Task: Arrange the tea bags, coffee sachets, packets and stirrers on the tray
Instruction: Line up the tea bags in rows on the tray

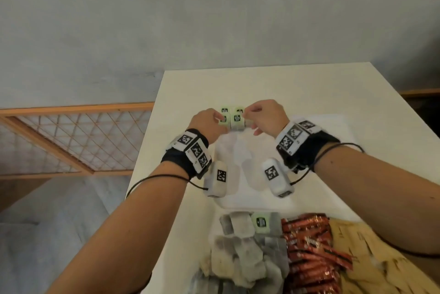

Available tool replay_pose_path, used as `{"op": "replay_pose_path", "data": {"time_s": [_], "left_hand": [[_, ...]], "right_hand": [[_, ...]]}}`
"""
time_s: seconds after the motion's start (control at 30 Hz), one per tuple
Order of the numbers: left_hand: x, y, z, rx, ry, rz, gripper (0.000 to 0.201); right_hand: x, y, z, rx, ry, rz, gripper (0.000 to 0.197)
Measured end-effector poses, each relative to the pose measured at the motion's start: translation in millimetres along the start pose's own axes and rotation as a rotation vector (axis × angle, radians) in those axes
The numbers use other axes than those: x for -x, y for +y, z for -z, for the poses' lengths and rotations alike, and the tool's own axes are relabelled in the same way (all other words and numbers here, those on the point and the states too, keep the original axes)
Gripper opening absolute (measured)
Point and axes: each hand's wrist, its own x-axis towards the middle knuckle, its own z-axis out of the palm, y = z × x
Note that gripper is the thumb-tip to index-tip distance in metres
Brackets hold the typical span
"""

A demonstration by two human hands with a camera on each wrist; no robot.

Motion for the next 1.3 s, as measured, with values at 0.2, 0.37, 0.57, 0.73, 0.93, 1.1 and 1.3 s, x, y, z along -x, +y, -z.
{"op": "replay_pose_path", "data": {"time_s": [0.2,0.37,0.57,0.73,0.93,1.1,1.3], "left_hand": [[75.7,6.1,-3.2,0.044,-0.117,-0.049,0.017],[136.5,2.9,-15.9,-0.121,-0.313,-0.129,0.025],[176.2,-12.9,-21.5,-0.135,-0.364,-0.135,0.026],[191.0,-5.1,-25.9,-0.102,-0.361,-0.140,0.028],[209.6,11.5,-39.5,-0.135,-0.411,-0.231,0.059],[218.8,27.6,-58.6,-0.289,-0.616,-0.310,0.083],[215.3,33.1,-75.7,-0.468,-0.635,-0.335,0.078]], "right_hand": [[90.1,28.1,21.1,-0.002,-0.193,0.083,0.009],[148.6,58.7,18.8,0.134,-0.381,0.190,0.025],[182.6,69.2,-2.7,0.387,-0.475,0.344,0.050],[190.8,67.7,-13.2,0.338,-0.329,0.381,0.016],[208.0,81.6,32.2,0.191,-0.124,0.293,0.005],[222.0,93.7,62.5,0.146,-0.038,0.213,0.007],[237.8,101.0,68.5,0.089,-0.057,0.172,0.009]]}}
